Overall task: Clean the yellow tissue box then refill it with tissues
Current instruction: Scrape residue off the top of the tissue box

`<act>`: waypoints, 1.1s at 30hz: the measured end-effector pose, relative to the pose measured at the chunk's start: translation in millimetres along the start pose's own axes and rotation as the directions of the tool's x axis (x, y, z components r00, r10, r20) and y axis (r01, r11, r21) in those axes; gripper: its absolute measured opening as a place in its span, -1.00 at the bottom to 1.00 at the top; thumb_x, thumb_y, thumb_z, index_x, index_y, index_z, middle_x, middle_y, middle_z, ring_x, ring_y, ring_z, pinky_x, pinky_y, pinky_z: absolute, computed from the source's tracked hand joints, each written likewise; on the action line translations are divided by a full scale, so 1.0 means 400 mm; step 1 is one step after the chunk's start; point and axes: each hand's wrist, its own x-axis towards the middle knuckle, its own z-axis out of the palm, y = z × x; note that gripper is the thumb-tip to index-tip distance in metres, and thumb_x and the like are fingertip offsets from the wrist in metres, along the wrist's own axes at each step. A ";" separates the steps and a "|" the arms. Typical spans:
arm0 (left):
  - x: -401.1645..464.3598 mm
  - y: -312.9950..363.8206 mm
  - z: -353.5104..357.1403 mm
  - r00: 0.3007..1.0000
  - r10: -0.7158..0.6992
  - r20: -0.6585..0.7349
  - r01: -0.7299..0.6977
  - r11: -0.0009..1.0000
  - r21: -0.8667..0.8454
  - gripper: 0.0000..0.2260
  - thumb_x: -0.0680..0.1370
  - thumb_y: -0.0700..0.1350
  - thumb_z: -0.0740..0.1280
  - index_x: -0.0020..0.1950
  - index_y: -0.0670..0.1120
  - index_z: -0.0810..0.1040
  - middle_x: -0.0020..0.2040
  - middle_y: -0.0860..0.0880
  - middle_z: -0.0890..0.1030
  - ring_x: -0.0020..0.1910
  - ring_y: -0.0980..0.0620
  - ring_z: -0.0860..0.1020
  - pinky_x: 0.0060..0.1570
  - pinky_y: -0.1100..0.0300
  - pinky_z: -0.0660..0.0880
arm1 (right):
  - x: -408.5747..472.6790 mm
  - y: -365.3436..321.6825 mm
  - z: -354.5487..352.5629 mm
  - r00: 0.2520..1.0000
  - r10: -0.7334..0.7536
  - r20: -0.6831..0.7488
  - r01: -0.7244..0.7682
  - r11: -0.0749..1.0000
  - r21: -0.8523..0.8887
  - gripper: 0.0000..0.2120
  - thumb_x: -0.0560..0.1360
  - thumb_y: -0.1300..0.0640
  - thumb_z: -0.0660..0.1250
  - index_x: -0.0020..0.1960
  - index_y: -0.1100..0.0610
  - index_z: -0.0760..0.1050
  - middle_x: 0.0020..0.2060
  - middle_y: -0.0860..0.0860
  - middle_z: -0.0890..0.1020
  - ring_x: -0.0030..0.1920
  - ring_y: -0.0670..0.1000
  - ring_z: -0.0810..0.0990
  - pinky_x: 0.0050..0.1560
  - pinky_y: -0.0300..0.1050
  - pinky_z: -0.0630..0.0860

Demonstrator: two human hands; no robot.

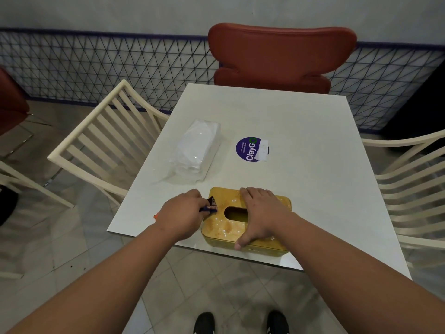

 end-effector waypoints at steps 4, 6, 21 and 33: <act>-0.026 -0.004 0.008 0.999 0.035 -0.010 -0.034 0.999 0.023 -0.73 0.62 0.08 0.17 0.23 0.11 0.57 0.09 0.09 0.49 0.00 0.03 0.51 -0.16 0.14 0.46 | 0.001 0.002 0.003 1.000 -0.003 -0.011 0.003 1.000 0.009 0.35 0.04 -0.52 0.42 0.56 0.07 -0.13 0.53 0.04 0.09 0.50 0.12 0.11 0.50 0.07 0.06; 0.000 0.004 0.001 0.999 0.023 -0.030 -0.022 1.000 0.021 -0.72 0.62 0.07 0.17 0.25 0.10 0.56 0.11 0.07 0.49 0.02 0.01 0.51 -0.14 0.13 0.47 | 0.004 0.004 0.005 1.000 0.000 -0.009 0.000 1.000 0.013 0.35 0.04 -0.52 0.42 0.56 0.07 -0.13 0.53 0.04 0.08 0.50 0.12 0.10 0.50 0.07 0.06; 0.040 0.015 -0.018 0.998 -0.055 -0.025 0.055 0.998 -0.018 -0.74 0.61 0.06 0.19 0.24 0.10 0.56 0.07 0.05 0.51 0.00 0.01 0.51 -0.11 0.14 0.47 | 0.006 0.006 0.010 1.000 0.004 -0.006 -0.004 1.000 0.016 0.33 0.07 -0.52 0.41 0.55 0.04 -0.18 0.54 0.02 0.03 0.52 0.13 0.03 0.52 0.11 -0.01; 0.050 0.073 -0.030 0.996 -0.072 0.044 0.078 0.986 -0.147 -0.74 0.59 0.07 0.24 0.23 0.05 0.56 0.07 0.02 0.52 0.00 0.04 0.49 -0.09 0.21 0.42 | 0.016 0.016 0.005 0.998 -0.029 0.060 0.033 0.998 -0.055 0.34 0.07 -0.56 0.36 0.55 0.05 -0.21 0.54 0.05 0.04 0.51 0.16 0.06 0.50 0.19 0.02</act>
